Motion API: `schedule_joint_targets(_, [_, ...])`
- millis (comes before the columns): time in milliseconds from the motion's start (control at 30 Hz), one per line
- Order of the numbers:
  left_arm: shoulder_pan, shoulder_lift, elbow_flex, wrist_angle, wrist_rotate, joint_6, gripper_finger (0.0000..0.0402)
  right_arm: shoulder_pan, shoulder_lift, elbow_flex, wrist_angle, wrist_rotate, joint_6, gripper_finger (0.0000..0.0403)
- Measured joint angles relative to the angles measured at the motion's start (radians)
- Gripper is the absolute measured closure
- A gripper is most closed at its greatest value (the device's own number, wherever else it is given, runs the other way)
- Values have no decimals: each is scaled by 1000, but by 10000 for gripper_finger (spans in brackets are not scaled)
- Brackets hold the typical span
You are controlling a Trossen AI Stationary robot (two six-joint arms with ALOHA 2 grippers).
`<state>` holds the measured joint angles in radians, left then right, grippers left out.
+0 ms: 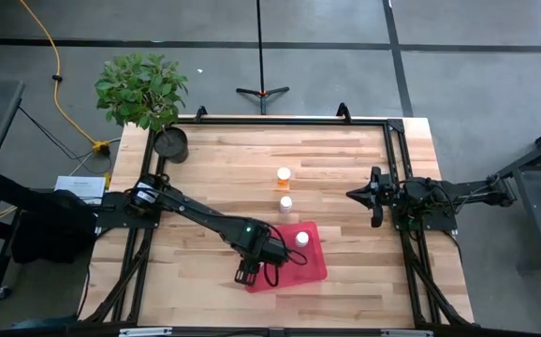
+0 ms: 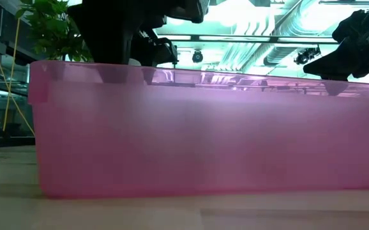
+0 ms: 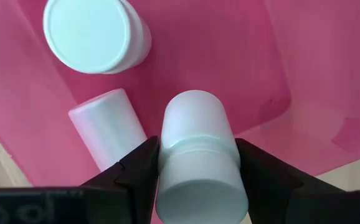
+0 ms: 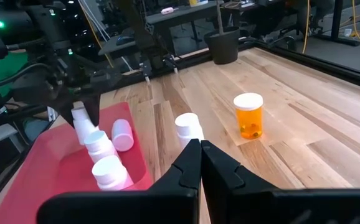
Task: Pick and place pill bottles into a basket
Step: Put the white pill bottle into the bin
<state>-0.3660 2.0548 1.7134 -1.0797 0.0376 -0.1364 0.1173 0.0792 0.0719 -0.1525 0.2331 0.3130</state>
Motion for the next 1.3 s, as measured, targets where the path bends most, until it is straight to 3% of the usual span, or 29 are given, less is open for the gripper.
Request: schedule_joint_targets(1300, [35,52,0,-12,17,71,181,0,0,0,0,0,0,403])
